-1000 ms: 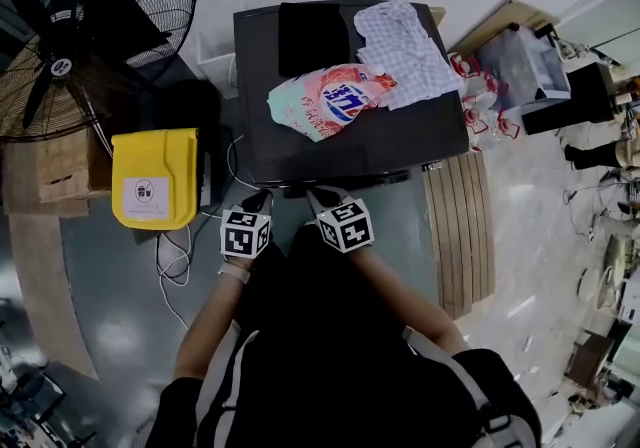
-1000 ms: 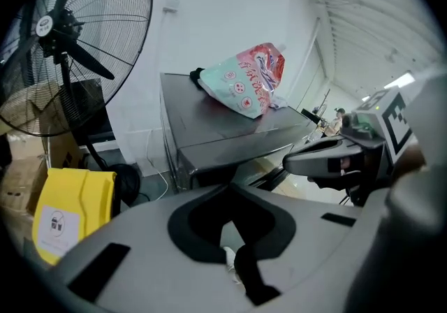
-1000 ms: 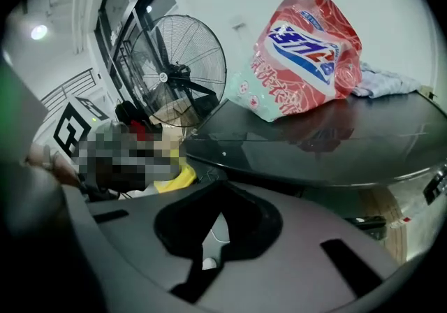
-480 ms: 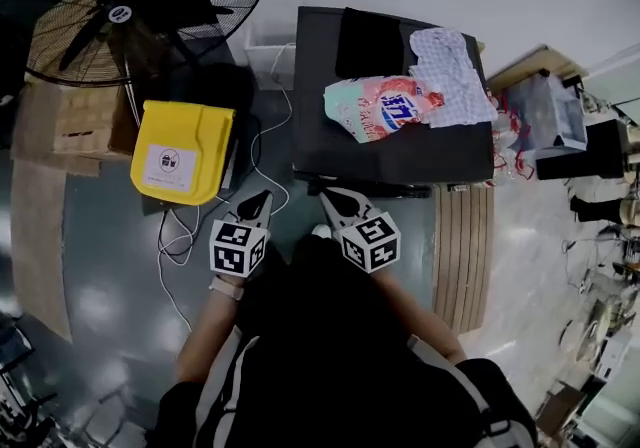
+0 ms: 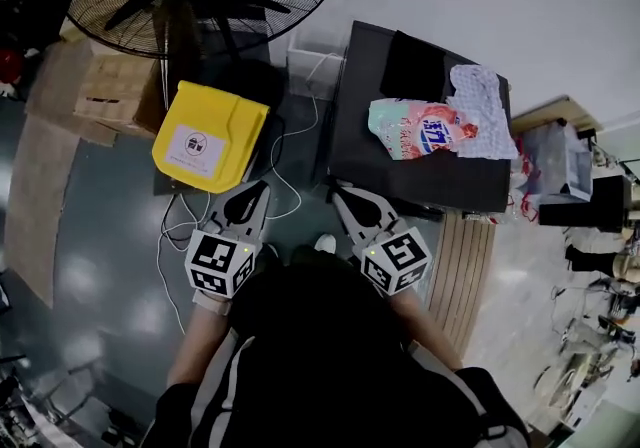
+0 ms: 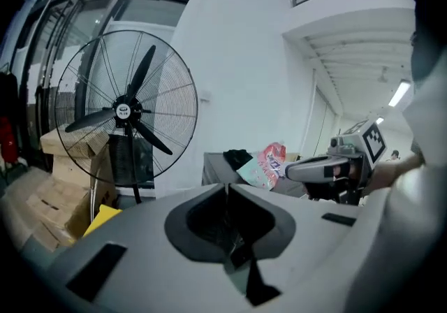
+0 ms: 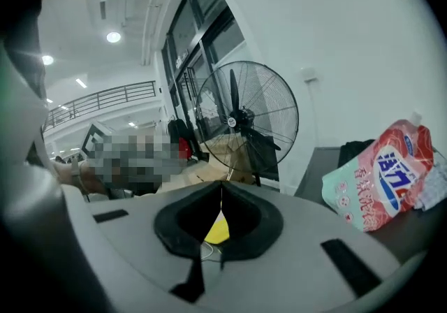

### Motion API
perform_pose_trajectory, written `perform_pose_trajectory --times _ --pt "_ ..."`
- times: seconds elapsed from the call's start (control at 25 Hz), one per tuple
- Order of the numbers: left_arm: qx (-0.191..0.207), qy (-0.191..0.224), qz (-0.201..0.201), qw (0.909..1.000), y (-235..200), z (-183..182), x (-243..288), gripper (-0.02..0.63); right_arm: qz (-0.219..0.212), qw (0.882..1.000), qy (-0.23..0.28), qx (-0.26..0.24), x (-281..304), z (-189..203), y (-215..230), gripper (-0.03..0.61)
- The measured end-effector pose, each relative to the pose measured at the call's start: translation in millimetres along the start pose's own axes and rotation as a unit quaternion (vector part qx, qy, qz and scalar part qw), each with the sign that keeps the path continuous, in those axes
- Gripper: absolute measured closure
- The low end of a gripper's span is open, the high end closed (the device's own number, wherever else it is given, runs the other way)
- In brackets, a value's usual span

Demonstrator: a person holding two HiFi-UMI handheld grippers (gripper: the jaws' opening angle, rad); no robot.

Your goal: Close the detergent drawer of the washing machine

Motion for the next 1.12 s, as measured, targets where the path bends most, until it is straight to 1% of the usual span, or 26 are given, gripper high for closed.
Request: perform_pose_trajectory --times 0.16,0.28,0.4,0.56,0.68,0.92,1.04,1.12 --pt "0.008 0.037 0.003 0.9993 -4.1 -19.4 -23.9 0.603 -0.015 0.999 0.022 -0.025 0.0 -29.6 -18.0 0.561" --pt "0.017 0.052 0.005 0.9985 -7.6 -28.2 -37.0 0.603 -0.024 0.998 0.031 -0.041 1.8 -46.4 -29.8 0.561" --pt "0.009 0.065 0.002 0.9978 -14.1 -34.1 -47.3 0.603 -0.032 0.997 0.036 -0.054 4.1 -56.3 -40.0 0.561" --pt "-0.003 0.099 -0.020 0.9949 -24.3 -44.3 -61.6 0.603 -0.037 0.996 0.032 -0.079 7.0 -66.4 -51.7 0.561" --pt "-0.005 0.108 -0.022 0.9939 -26.6 -49.8 -67.8 0.603 -0.035 0.995 0.033 -0.090 9.0 -69.1 -57.6 0.561" --pt "-0.002 0.113 -0.001 0.9935 -23.4 -51.1 -69.5 0.604 -0.040 0.993 0.033 -0.104 13.1 -69.1 -67.9 0.561" --pt "-0.006 0.116 0.003 0.9932 -25.5 -52.4 -68.8 0.606 -0.038 0.992 0.027 -0.115 16.1 -68.1 -69.4 0.563" --pt "-0.005 0.122 0.003 0.9925 -26.2 -55.4 -69.3 0.606 -0.037 0.993 0.027 -0.111 17.7 -68.9 -69.0 0.563"
Point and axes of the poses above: the fingertips, and each gripper's own axes: x forward along the fingers, y to its right, z out of its underside, the point moved 3 cm from there along -x, backward along the fingers, and after that the axes turned 5 degrees about x, right-handed, at the moved point
